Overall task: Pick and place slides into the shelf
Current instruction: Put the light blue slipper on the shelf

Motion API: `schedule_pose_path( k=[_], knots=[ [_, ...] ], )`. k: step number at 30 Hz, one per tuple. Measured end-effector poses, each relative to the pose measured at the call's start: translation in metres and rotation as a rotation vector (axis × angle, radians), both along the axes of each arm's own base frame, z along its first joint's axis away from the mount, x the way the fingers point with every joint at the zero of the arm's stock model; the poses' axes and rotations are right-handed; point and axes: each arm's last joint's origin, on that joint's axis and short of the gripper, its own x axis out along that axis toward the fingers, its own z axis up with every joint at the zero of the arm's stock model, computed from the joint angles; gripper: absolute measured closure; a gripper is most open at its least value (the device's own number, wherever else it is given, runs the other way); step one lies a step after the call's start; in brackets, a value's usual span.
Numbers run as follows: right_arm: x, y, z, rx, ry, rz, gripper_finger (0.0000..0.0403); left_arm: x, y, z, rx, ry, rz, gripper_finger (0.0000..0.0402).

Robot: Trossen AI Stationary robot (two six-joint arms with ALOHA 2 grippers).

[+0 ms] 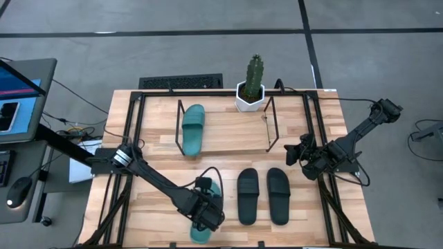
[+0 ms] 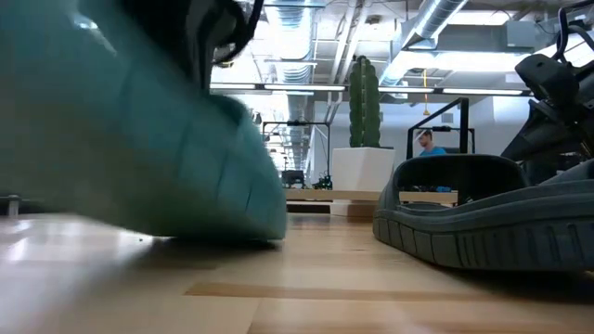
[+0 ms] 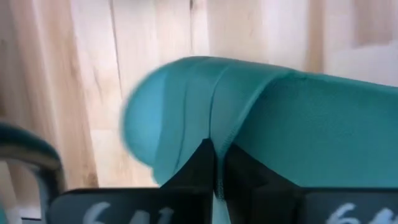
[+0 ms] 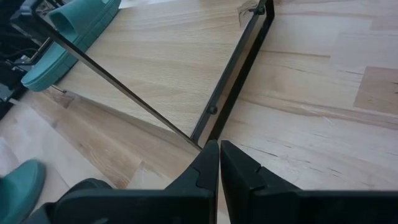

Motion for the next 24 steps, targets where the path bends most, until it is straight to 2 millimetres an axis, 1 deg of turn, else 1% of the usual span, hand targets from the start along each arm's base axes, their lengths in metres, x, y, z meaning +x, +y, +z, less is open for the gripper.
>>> schedule_pose_path(
  k=[7, 14, 20, 24],
  knots=[
    [0.000, 0.000, 0.000, 0.000, 0.000, 0.000, 0.0395, 0.003, -0.002, 0.036, 0.007, -0.062, 0.063, 0.0401],
    [0.000, 0.000, 0.000, 0.000, 0.000, 0.000, 0.0395, 0.005, 0.001, 0.071, 0.029, -0.137, 0.094, 0.0401],
    [0.000, 0.000, 0.000, 0.000, 0.000, 0.000, 0.0395, 0.009, 0.017, 0.094, 0.076, -0.174, 0.107, 0.0401],
    [0.000, 0.000, 0.000, 0.000, 0.000, 0.000, 0.0395, 0.012, 0.036, 0.104, 0.134, -0.152, 0.110, 0.0401]
  ],
)
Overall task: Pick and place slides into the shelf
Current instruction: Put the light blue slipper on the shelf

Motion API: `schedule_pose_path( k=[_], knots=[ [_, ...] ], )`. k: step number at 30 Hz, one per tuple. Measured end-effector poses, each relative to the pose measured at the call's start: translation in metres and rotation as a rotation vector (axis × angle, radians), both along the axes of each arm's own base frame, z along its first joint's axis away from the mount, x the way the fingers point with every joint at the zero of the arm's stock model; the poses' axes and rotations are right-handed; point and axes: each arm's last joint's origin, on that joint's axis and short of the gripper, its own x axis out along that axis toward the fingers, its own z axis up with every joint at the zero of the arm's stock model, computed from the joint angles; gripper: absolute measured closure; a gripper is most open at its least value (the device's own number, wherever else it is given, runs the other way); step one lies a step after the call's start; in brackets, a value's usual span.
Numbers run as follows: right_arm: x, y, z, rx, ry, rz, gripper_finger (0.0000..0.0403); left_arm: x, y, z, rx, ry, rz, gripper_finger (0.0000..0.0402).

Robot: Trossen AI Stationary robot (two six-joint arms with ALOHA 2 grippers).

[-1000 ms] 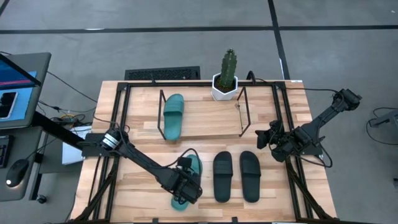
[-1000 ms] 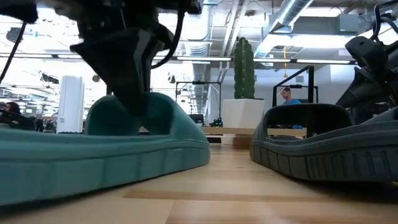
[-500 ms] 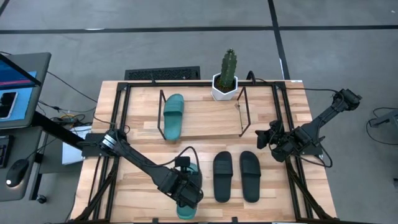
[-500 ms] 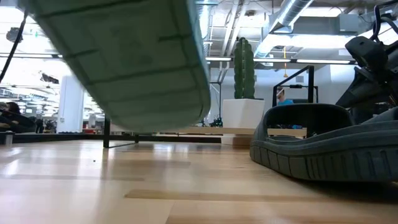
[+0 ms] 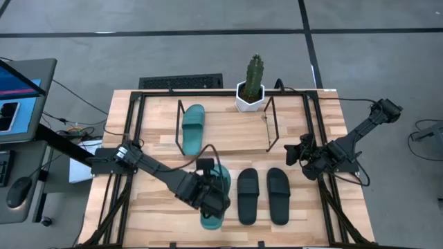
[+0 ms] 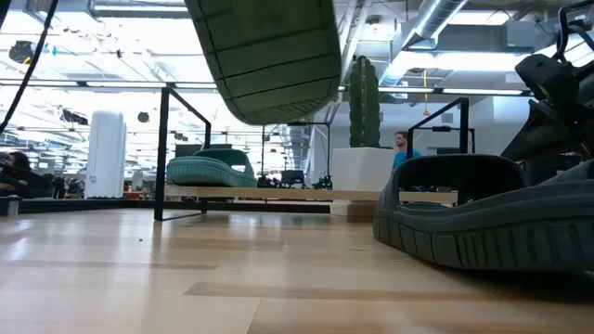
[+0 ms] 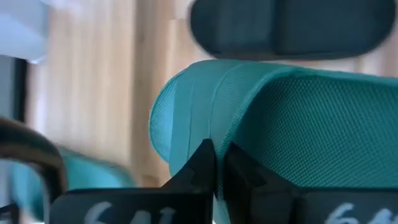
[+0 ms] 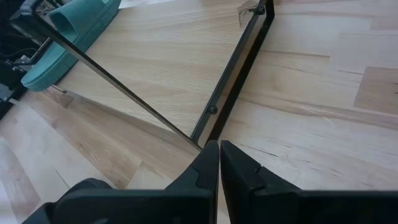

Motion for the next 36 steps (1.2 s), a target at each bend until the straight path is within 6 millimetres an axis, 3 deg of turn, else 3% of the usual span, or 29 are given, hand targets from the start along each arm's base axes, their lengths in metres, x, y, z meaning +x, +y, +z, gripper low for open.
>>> schedule_pose_path(
  k=[21, 36],
  knots=[
    [0.000, 0.000, 0.000, 0.000, 0.000, 0.000, 0.0395, 0.027, 0.115, 0.009, 0.306, 0.119, 0.080, 0.0401],
    [0.000, 0.000, 0.000, 0.000, 0.000, 0.000, 0.0395, 0.045, 0.171, 0.002, 0.370, 0.088, 0.136, 0.0401]
  ],
)
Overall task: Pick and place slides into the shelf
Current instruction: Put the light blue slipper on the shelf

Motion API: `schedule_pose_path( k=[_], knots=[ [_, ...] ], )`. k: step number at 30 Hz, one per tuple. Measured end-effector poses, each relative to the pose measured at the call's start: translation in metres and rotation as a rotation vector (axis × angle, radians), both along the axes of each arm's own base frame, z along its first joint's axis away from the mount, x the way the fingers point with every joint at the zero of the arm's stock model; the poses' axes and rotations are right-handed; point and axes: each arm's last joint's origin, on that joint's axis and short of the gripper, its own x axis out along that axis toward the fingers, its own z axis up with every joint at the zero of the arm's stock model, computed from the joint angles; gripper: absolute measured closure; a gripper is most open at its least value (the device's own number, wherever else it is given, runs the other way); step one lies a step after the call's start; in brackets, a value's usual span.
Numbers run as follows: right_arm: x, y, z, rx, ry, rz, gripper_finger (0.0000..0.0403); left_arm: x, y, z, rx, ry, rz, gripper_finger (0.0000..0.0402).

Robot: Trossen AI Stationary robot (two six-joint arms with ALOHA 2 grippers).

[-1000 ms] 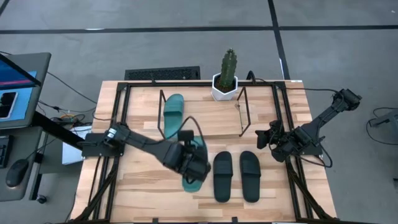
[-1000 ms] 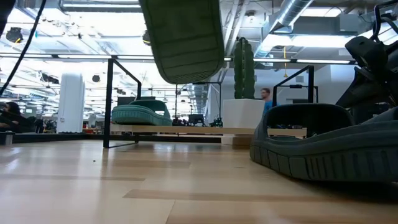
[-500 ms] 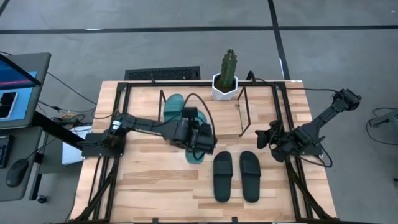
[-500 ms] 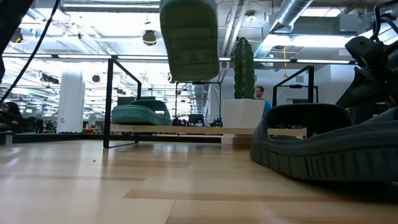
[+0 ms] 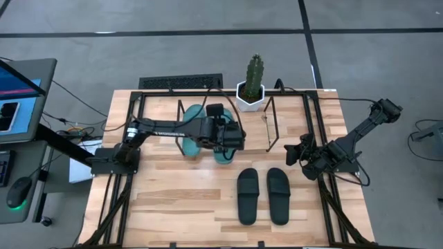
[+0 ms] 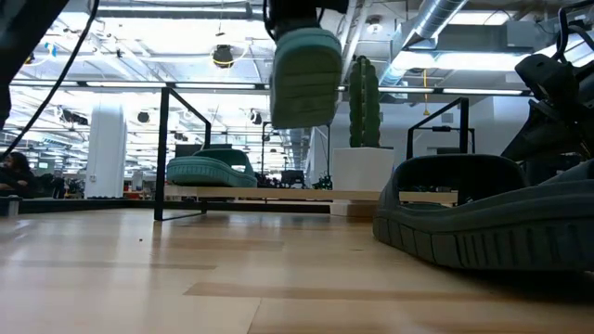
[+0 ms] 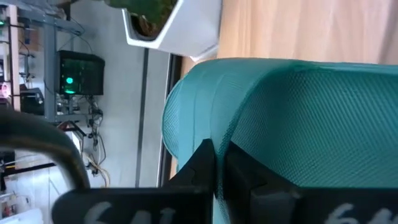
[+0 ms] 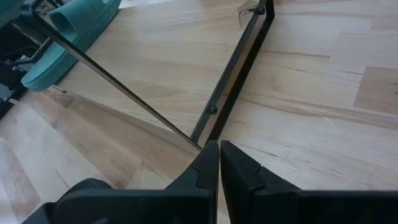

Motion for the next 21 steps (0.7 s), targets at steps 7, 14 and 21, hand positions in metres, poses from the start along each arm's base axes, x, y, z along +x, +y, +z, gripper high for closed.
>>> schedule_pose_path(
  k=[7, 14, 21],
  knots=[
    [0.000, 0.000, 0.000, 0.000, 0.000, 0.000, 0.0395, 0.005, 0.014, -0.016, 0.005, 0.020, 0.008, 0.0401],
    [0.000, 0.000, 0.000, 0.000, 0.000, 0.000, 0.0395, 0.002, 0.022, -0.041, 0.003, 0.103, 0.027, 0.0401],
    [0.000, 0.000, 0.000, 0.000, 0.000, 0.000, 0.0395, 0.003, 0.022, -0.070, 0.001, 0.119, 0.025, 0.0401]
  ],
)
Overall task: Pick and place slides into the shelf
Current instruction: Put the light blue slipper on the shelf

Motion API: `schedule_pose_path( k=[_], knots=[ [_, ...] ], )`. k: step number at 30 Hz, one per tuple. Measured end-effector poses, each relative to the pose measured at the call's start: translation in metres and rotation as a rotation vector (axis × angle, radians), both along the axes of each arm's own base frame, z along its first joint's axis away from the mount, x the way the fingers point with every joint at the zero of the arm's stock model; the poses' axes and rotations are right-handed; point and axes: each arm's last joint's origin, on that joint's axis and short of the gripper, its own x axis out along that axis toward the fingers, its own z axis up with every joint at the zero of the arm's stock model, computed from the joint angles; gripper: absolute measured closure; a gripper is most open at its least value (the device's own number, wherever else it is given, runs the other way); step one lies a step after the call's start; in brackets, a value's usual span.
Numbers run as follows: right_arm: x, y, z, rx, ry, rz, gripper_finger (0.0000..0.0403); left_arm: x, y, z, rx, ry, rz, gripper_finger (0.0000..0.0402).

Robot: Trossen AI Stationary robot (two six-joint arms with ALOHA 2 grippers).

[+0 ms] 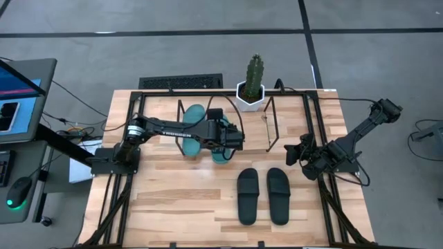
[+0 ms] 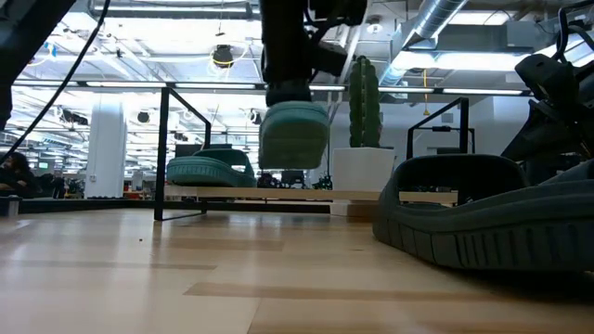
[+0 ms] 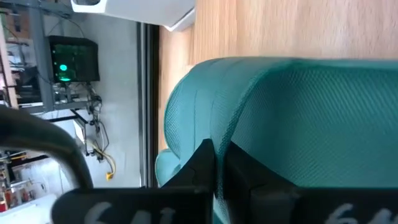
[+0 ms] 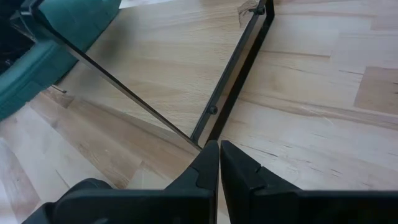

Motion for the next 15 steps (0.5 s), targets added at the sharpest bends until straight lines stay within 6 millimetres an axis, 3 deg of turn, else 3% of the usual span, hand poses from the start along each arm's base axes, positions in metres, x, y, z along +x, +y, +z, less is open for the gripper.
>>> schedule_pose_path(
  k=[8, 15],
  knots=[
    [0.000, 0.000, 0.000, 0.000, 0.000, 0.000, 0.0395, -0.004, 0.000, -0.022, 0.001, 0.041, -0.005, 0.0401],
    [0.000, 0.000, 0.000, 0.000, 0.000, 0.000, 0.0395, -0.005, 0.001, -0.025, 0.011, 0.061, -0.011, 0.0401]
  ],
)
